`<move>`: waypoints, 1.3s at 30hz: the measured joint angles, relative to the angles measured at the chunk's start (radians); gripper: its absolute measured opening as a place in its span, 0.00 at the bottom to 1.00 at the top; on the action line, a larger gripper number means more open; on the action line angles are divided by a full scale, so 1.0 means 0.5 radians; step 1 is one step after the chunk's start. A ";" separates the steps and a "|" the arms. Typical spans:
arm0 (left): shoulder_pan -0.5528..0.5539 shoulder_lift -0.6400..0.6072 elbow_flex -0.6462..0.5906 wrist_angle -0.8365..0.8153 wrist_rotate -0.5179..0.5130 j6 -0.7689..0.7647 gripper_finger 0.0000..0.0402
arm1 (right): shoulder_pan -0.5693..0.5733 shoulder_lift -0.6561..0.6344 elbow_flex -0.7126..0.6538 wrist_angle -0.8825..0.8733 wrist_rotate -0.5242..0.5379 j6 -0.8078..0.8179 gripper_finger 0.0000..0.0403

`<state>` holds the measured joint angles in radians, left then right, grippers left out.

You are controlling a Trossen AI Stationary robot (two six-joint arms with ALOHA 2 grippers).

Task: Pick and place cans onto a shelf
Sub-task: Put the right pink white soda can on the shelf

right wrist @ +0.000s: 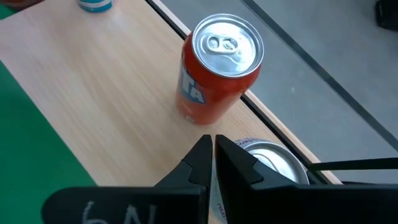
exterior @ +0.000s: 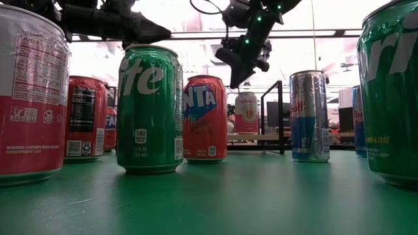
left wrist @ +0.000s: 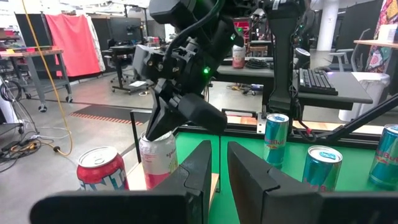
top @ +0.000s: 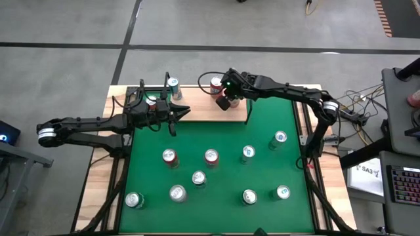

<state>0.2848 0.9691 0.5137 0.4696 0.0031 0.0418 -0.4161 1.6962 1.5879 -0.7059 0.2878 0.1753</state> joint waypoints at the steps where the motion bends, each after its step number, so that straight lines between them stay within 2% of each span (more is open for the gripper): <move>1: 0.001 0.000 0.000 0.000 0.000 0.000 0.09 | 0.006 -0.003 0.000 0.001 0.001 0.000 0.03; 27: 0.000 0.000 0.000 -0.032 0.000 0.000 0.09 | 0.025 -0.050 0.000 -0.285 -0.006 0.103 0.03; 34: 0.001 0.000 0.000 -0.029 0.000 0.000 0.09 | 0.030 -0.050 0.000 -0.279 -0.165 0.134 0.03; 39: 0.000 0.000 0.000 -0.028 0.000 0.000 0.09 | 0.043 -0.050 0.000 -0.279 -0.173 0.141 0.03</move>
<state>0.2848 0.9691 0.5137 0.4553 0.0029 0.0418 -0.3946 1.6711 1.5879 -0.8452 0.2012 0.2460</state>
